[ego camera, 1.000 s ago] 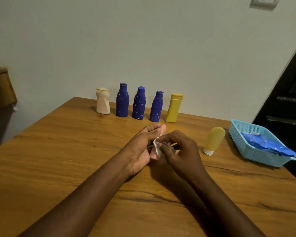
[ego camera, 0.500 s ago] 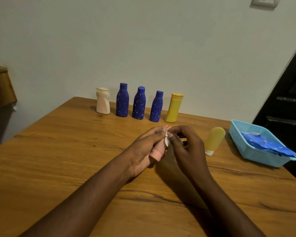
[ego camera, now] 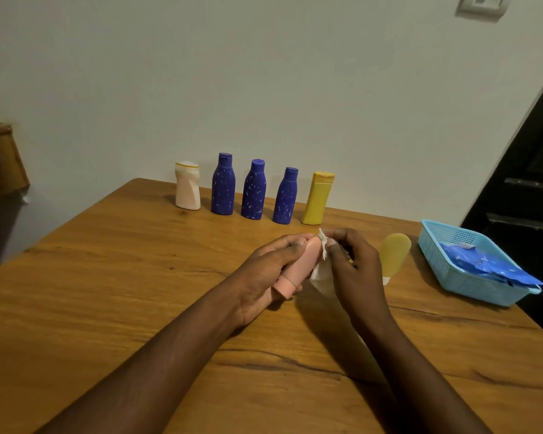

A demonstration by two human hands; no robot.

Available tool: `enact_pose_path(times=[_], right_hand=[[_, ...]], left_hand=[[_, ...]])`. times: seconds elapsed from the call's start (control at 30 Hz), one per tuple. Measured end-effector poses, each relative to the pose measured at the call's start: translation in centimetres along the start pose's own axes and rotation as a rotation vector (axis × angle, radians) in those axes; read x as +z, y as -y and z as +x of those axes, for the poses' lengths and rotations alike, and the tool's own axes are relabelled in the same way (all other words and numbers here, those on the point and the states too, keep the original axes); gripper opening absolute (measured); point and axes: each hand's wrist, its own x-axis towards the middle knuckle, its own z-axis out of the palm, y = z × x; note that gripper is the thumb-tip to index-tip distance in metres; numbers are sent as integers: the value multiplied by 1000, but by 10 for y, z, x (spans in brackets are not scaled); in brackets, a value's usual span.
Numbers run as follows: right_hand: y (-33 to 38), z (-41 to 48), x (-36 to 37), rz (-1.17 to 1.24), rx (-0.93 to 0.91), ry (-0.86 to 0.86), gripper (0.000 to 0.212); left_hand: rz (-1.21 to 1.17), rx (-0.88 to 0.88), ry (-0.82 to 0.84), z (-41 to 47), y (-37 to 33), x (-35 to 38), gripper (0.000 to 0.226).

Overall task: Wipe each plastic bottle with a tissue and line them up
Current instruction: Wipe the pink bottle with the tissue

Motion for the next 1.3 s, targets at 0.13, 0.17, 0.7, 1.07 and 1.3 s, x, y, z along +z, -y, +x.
enact_pose_path(times=[0.13, 0.17, 0.7, 1.07, 1.3], right_hand=[[0, -1, 1, 49, 63, 30, 25], [-1, -1, 1, 56, 75, 41, 24], [8, -19, 16, 36, 111, 236, 18], [8, -10, 8, -34, -67, 75, 19], [6, -6, 4, -23, -79, 25, 28]], left_hand=[[-37, -7, -12, 1, 0, -1, 23], [-46, -9, -20, 2, 0, -2, 23], [-196, -17, -210, 11, -2, -6, 41], [-66, -15, -115, 8, 0, -2, 35], [144, 31, -87, 4, 2, -2, 33]])
